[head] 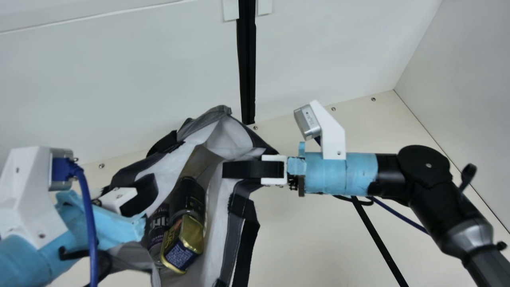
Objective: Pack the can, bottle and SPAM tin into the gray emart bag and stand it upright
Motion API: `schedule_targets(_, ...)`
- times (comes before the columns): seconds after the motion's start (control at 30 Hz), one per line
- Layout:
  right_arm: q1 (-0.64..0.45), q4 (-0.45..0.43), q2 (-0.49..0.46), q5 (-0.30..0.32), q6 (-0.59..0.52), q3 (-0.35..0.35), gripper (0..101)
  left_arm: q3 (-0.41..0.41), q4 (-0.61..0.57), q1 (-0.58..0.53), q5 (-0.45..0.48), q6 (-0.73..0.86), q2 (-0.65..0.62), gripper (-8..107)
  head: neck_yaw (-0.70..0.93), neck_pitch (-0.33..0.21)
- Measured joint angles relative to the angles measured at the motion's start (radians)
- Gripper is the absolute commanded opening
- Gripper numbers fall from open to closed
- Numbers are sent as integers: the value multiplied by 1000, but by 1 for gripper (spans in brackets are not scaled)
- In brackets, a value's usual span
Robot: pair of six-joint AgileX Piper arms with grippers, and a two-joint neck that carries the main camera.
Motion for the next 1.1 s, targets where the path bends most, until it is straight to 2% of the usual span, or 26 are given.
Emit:
schedule_targets(0.5, -53, -7, -192, 1, 245, -26, 0, -143, -77, 37, 246, 72, -60, -8, 0, 0)
schedule_targets(0.87, -81, -80, -324, 6, 464, -83, 0, -277, -149, 70, 436, 117, -88, -8, -2, 0)
schedule_targets(0.97, -90, -121, -355, 4, 537, -100, 0, -279, -166, 54, 456, 120, -97, -8, -2, 0)
schedule_targets(1.1, -98, -178, -396, 4, 627, -114, 0, -243, -170, 21, 457, 120, -115, -8, -2, 0)
